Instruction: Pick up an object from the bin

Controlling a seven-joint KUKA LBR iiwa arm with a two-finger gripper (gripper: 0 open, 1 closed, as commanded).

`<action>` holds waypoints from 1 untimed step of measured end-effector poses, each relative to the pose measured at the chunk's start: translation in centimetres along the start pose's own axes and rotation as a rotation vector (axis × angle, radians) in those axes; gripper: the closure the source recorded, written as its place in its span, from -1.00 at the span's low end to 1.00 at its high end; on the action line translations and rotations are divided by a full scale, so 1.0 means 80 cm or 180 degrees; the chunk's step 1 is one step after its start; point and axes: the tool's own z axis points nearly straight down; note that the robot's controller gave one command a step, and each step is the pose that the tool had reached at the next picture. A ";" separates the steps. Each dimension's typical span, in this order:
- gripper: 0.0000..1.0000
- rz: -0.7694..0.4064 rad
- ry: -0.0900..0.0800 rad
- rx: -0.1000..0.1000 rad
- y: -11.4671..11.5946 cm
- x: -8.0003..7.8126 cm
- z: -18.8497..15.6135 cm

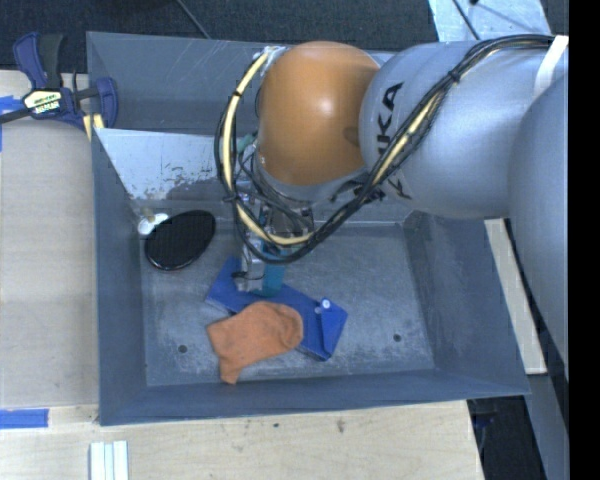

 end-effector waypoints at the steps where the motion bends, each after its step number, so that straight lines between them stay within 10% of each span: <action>1: -1.00 -0.0474 0.0002 0.0002 -0.027 -0.005 0.066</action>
Offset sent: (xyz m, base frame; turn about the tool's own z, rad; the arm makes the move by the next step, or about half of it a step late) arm -0.0439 -0.0270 -0.0705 -0.3005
